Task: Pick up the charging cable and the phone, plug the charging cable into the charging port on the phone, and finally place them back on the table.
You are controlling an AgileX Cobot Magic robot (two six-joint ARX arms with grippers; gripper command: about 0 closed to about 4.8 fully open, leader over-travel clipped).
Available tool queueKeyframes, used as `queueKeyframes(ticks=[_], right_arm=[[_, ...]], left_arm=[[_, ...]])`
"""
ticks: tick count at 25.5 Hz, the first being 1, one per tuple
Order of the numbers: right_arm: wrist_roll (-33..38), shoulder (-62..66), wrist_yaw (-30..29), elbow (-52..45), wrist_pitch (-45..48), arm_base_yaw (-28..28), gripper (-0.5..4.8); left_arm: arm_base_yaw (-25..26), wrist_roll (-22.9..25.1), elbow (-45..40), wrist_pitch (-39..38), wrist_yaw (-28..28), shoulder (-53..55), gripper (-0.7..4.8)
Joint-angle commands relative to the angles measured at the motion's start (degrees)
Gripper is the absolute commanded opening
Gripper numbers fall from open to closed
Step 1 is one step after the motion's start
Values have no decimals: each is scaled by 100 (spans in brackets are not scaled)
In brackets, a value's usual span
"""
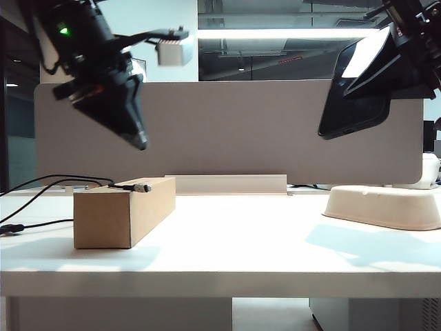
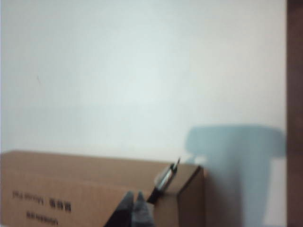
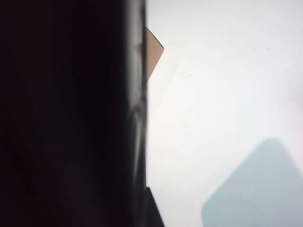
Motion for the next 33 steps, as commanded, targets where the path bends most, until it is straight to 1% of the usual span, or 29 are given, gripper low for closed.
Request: queueKeyframes(ticks=[1,4,6,8,12,14,15,17,24,27,29,33], right_arm=[[-39,-48,-55,37,205,15,-2],[-39,-48,-55,37,205,15,-2],[-39,-48,-57,37,203,15,-2],[-37,-48,-92,37,205,15,-2],[-37,-48,-155,37,210,15,-2],[-37,-48,-157,37,208,15,-2],[-37,-48,-162,37,205,15,-2],[-37,-48,-164,37,201,15,-2],[-37,-48,-227,37,203,20,-2],[-37,-48,-258,37,203,20,-2],[-37,-48,-271,37,203,20,-2],[-37,-48,-271,37,205,20,-2]], left_arm=[[-11,22,146,-77,317,186,5],[-11,24,164,-131,319,334,62],[-11,28,164,-188,304,417,83],[-9,109,164,-214,295,444,84],[-7,114,164,-223,295,463,85],[-7,411,166,-271,153,533,85],[-7,691,166,-315,-61,603,87],[-7,835,168,-323,-162,671,90],[-2,883,177,-247,-212,745,90],[-2,905,175,-179,-356,807,90],[-2,1010,177,-157,-420,857,90],[-2,1010,177,-114,-439,890,89]])
